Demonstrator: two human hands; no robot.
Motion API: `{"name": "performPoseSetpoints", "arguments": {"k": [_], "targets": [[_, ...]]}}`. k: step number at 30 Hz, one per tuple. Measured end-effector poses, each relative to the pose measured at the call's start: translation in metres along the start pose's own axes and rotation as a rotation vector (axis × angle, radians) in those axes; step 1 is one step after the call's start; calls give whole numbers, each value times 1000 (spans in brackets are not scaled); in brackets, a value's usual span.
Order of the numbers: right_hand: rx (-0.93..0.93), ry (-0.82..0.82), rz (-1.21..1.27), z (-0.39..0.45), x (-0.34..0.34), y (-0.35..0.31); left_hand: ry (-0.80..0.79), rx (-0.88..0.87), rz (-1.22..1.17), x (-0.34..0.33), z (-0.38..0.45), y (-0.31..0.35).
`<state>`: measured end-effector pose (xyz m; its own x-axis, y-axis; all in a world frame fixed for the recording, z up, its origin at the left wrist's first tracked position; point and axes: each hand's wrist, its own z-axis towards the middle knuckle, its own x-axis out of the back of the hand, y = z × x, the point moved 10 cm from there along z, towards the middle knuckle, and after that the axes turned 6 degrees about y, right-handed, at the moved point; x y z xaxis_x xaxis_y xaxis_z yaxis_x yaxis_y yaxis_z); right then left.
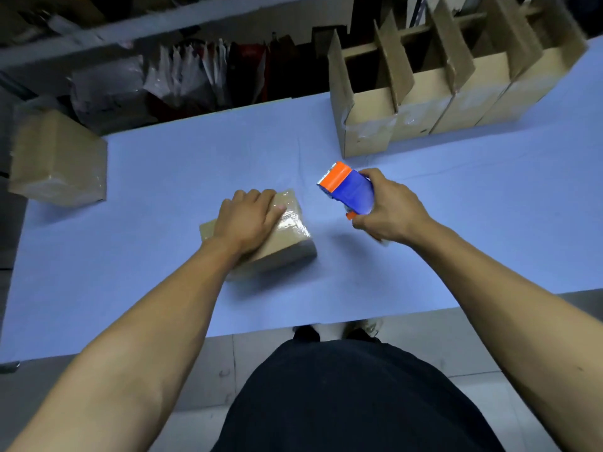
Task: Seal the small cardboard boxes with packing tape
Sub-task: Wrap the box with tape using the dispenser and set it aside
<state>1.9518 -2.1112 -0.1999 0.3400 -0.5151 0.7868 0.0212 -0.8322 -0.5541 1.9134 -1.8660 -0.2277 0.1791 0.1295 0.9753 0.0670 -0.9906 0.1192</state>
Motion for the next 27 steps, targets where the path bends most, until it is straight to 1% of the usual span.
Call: {"name": "performPoseSetpoints", "arguments": {"k": [3,7,9,12,14,15,16,17,18,19,20,21,22,27], "targets": [[5,61,85,-1,15,-7,23,218,-85,-6,-11,0],[98,30,3,-3,29,-23,81,424,-204,-13,-30,12],[136,8,-13,-3,35,-33,73,504,-273,-15,-37,14],[187,-29,49,-3,35,-53,59,543,-371,-13,-37,17],[230,-37,79,-4,34,-65,160,534,-503,5,-28,14],[254,-36,92,-4,34,-70,230,542,-610,19,-23,11],[276,-37,104,-5,34,-75,272,580,-771,30,-19,7],[296,-39,115,-6,34,-78,250,634,-971,35,-14,6],[312,-37,125,-5,35,-79,155,694,-1161,35,-11,10],[322,-33,134,-5,35,-80,26,724,-1300,34,-8,17],[327,-27,140,-4,36,-80,-80,720,-1372,36,-6,24],[330,-21,143,-3,37,-80,-138,702,-1389,38,-3,25],[331,-15,147,-3,39,-81,-152,685,-1381,40,0,22],[326,-5,163,-4,41,-85,-165,554,-1424,53,9,19]]}}
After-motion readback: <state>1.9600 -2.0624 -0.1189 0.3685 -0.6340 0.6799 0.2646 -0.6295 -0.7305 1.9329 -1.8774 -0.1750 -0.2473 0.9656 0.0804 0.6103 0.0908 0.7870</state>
